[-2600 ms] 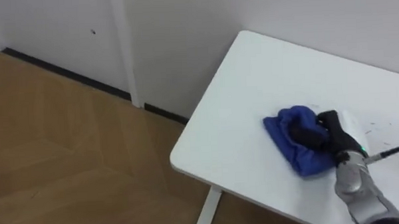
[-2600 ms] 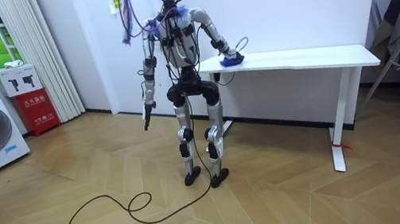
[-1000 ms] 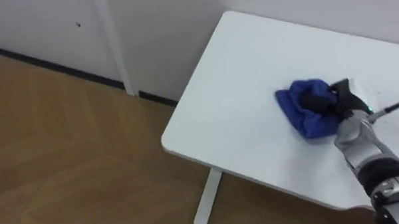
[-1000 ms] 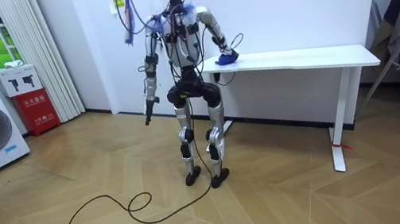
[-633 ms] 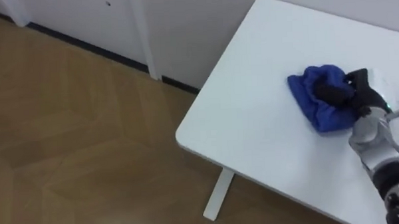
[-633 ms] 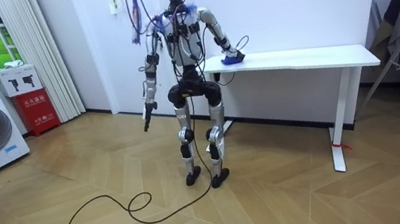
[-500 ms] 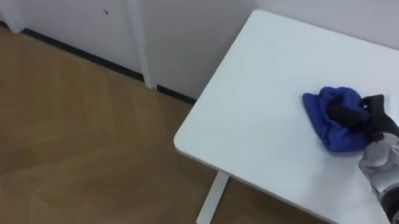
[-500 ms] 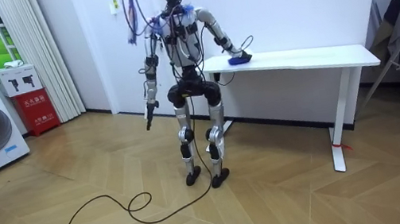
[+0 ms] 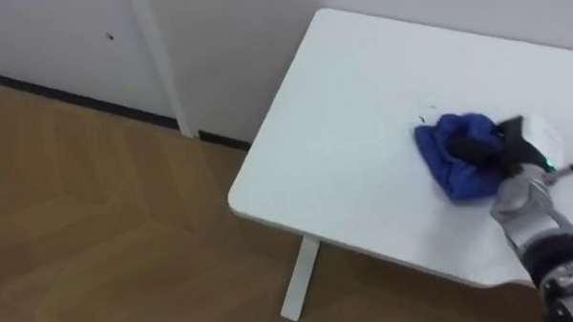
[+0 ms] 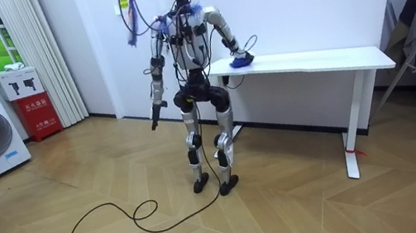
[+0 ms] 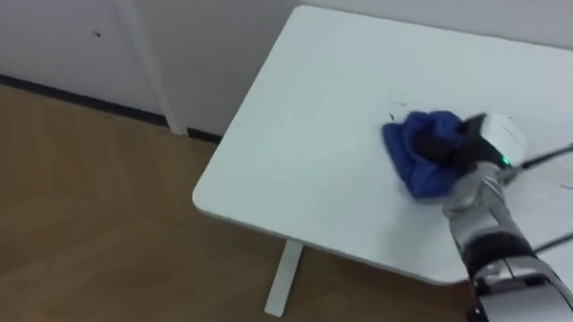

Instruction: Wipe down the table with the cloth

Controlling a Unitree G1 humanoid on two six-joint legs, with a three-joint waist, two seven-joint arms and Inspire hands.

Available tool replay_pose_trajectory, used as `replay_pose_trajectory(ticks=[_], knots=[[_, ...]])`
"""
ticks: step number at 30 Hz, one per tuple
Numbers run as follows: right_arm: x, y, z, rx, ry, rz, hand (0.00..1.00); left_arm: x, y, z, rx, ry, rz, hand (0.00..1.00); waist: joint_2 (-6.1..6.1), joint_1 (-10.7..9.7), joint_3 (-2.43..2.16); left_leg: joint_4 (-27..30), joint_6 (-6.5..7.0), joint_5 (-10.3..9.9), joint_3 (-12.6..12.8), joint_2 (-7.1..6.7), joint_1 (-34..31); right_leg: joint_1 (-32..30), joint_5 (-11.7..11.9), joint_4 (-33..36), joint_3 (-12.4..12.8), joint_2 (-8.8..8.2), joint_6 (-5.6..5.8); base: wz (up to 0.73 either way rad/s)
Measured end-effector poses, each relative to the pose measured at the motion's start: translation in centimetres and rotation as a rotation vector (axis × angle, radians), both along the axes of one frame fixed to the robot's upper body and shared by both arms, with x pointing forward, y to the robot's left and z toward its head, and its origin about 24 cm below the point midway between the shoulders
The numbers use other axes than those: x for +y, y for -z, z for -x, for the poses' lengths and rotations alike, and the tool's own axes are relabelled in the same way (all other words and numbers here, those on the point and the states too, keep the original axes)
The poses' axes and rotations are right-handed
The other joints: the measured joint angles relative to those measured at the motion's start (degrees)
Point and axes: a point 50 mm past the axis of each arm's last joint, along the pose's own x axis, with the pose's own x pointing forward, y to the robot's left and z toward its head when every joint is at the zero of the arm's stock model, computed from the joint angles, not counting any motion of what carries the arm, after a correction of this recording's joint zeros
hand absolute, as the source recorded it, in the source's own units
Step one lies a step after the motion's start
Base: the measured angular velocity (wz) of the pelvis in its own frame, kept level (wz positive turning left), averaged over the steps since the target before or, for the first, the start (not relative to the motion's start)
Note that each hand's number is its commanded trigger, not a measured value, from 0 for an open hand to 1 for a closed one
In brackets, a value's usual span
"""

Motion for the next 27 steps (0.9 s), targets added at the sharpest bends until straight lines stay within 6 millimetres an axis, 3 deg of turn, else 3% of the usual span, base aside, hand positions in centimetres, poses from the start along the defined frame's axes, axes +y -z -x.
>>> replay_pose_trajectory(ticks=[2,6,10,12,14,15,16,17,18,19,20,21,22,23,24,26,27], knots=[[-0.2,-0.6,-0.4,-0.013,0.004,-0.007,1.0,0.0,0.1,0.8,0.02,-0.001,0.012,0.0,0.02,1.2,0.24,-0.1,-0.14,0.2,-1.1,-0.02,-0.5,0.3,0.0,-1.0,-0.8,0.26,-0.1,0.32],[-1.8,0.0,0.7,-0.031,0.029,-0.007,1.0,0.1,0.2,2.9,0.068,-0.022,0.013,0.0,-0.4,0.0,0.19,-0.1,-0.15,0.2,-2.9,-0.04,-1.1,0.9,-0.3,-1.0,-3.0,-0.02,0.09,0.36],[-4.0,3.8,5.2,-0.016,0.124,-0.073,1.0,0.3,0.0,4.1,0.09,-0.034,0.008,0.0,-1.24,-4.0,0.03,0.0,-0.03,0.2,-2.8,-0.52,1.8,4.9,-1.2,-0.7,-5.6,-1.05,1.49,0.5],[-5.0,5.7,7.8,0.031,0.18,-0.084,1.0,0.7,-0.1,3.7,0.08,-0.008,-0.014,0.0,-1.61,-4.7,-0.27,0.5,1.3,-0.7,-0.8,-0.72,4.0,6.8,-2.6,0.9,-6.5,-1.87,2.32,0.17],[-5.6,7.2,10.0,0.084,0.226,-0.092,1.0,0.6,-0.1,2.6,0.05,0.035,-0.023,0.0,-1.04,-4.1,-0.29,4.0,1.95,-4.1,1.4,0.19,5.9,6.4,-5.6,8.4,-6.4,-3.33,3.33,-0.33],[-5.5,7.3,10.0,0.088,0.228,-0.094,1.0,0.5,-0.1,2.4,0.043,0.037,-0.022,0.0,-0.72,-3.7,-0.33,4.8,2.03,-4.9,2.4,0.77,6.0,5.6,-6.1,11.3,-6.6,-3.82,4.02,-0.73],[-4.9,7.5,9.8,0.098,0.227,-0.096,1.0,0.5,-0.1,2.2,0.028,0.038,-0.032,0.0,-0.29,-2.7,-0.51,6.9,2.14,-6.4,4.4,1.61,5.8,3.4,-7.6,19.0,-7.1,-6.02,4.87,-0.84],[-4.3,7.5,9.5,0.104,0.225,-0.095,1.0,0.5,-0.2,1.3,0.001,0.041,-0.044,0.0,0.29,-1.9,-0.45,9.0,2.04,-7.5,6.3,2.59,5.5,1.4,-9.1,25.5,-7.0,-9.58,4.91,-0.87],[-3.8,7.4,9.1,0.102,0.223,-0.097,1.0,0.5,-0.2,0.9,-0.013,0.048,-0.054,0.0,0.56,-1.1,-0.55,9.7,1.83,-7.9,7.4,3.21,5.3,0.5,-9.6,27.8,-6.8,-11.65,5.0,-1.01],[-2.6,6.9,7.8,0.086,0.208,-0.087,1.0,0.5,-0.3,-0.5,-0.052,0.067,-0.069,0.0,0.96,0.9,-0.49,11.2,1.09,-8.5,9.1,4.76,4.1,-1.5,-9.7,29.1,-5.2,-14.8,5.39,-1.06],[-1.1,6.2,6.3,0.072,0.17,-0.079,1.0,0.8,-0.6,-1.8,-0.088,0.075,-0.083,0.0,1.0,2.5,-0.44,12.9,0.06,-8.8,9.6,6.44,1.9,-3.2,-9.3,27.6,-2.7,-16.84,6.01,-0.94],[-0.4,5.8,5.5,0.064,0.151,-0.077,1.0,1.1,-0.7,-2.5,-0.101,0.08,-0.089,0.0,0.85,2.8,-0.51,13.8,-0.44,-8.8,9.7,7.26,0.8,-3.6,-9.0,26.1,-1.9,-17.87,6.59,-0.53],[1.2,4.8,3.9,0.041,0.104,-0.075,1.0,1.4,-0.9,-3.8,-0.123,0.089,-0.096,0.0,0.6,3.6,-0.41,15.2,-1.47,-8.6,9.4,8.82,-1.5,-3.5,-7.7,22.0,-0.7,-19.13,7.95,-0.19],[2.5,3.8,2.7,0.014,0.055,-0.078,1.0,1.7,-1.2,-4.8,-0.147,0.096,-0.105,0.0,0.26,4.4,-0.3,15.7,-2.75,-8.1,8.8,10.32,-3.2,-2.5,-5.8,16.4,-0.2,-20.1,8.54,0.0],[3.0,3.4,2.1,0.002,0.031,-0.08,1.0,1.8,-1.4,-5.4,-0.161,0.1,-0.109,0.0,0.15,4.4,-0.21,15.9,-3.51,-7.7,7.7,10.96,-4.1,-1.6,-4.5,13.7,-0.2,-20.32,8.66,0.36],[3.7,2.0,0.9,-0.038,-0.009,-0.092,1.0,2.7,-2.3,-7.4,-0.215,0.103,-0.124,0.0,-1.22,4.4,0.21,15.9,-7.14,-5.8,3.0,13.59,-7.7,0.6,0.8,6.6,-2.2,-19.99,9.04,0.69],[3.8,1.9,0.7,-0.04,-0.019,-0.097,1.0,3.1,-2.5,-7.4,-0.22,0.095,-0.129,0.0,-1.73,4.5,0.22,15.8,-8.27,-5.2,1.9,14.43,-8.2,0.9,1.7,5.8,-2.6,-19.64,9.06,0.61]])
